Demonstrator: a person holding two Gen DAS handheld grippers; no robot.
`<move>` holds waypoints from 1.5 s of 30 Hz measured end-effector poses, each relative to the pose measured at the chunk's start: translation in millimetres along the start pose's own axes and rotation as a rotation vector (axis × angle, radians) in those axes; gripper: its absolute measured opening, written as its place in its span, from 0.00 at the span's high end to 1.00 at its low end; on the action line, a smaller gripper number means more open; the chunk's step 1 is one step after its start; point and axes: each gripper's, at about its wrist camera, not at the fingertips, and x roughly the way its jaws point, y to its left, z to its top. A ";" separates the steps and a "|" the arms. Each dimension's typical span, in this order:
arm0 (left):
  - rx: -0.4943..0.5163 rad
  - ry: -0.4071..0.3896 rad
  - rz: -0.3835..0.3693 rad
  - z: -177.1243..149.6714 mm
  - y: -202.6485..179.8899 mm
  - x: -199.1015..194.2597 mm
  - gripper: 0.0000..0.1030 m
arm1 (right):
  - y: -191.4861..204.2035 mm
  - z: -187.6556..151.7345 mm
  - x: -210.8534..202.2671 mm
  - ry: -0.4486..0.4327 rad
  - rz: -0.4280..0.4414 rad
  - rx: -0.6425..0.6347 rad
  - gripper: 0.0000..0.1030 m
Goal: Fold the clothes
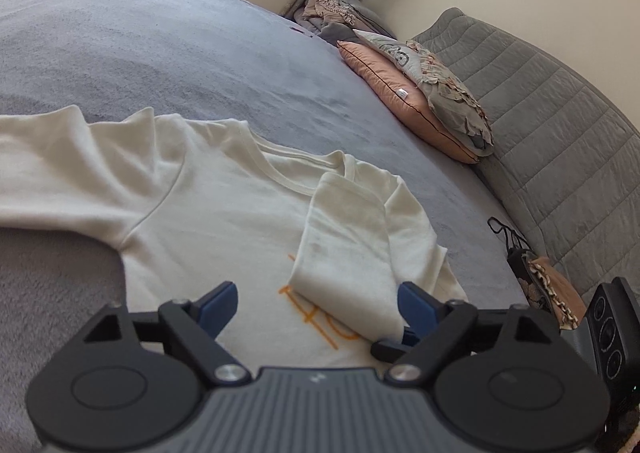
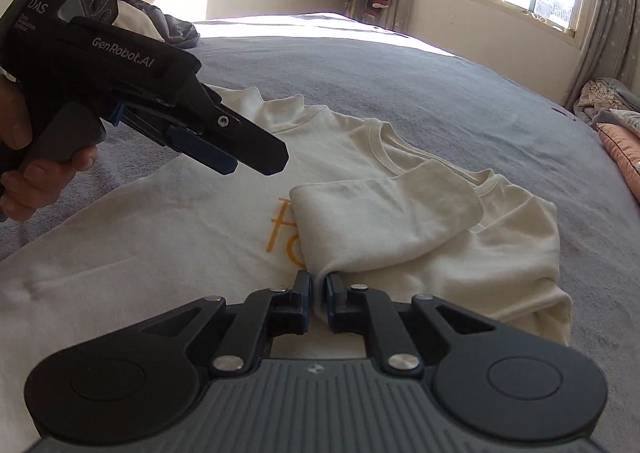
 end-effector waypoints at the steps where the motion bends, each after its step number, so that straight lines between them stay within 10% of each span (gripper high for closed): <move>1: 0.000 -0.001 0.000 0.2 0.1 -0.4 0.15 | -3.3 1.0 -1.6 -0.005 0.013 0.028 0.84; 14: -0.112 0.011 -0.073 7.7 15.4 -7.5 0.19 | -42.7 -7.2 24.1 -0.072 0.036 0.472 0.68; 18: -0.173 0.031 -0.118 8.5 23.0 -9.7 0.19 | -17.2 0.4 27.0 -0.101 0.028 0.331 0.85; 31: -0.410 0.032 -0.317 -14.4 55.4 -29.9 0.19 | 84.0 -5.7 3.8 -0.043 0.025 -0.391 0.78; 45: -0.393 0.054 -0.314 -18.5 54.0 -34.3 0.19 | -40.4 -5.8 25.5 -0.066 0.199 0.564 0.56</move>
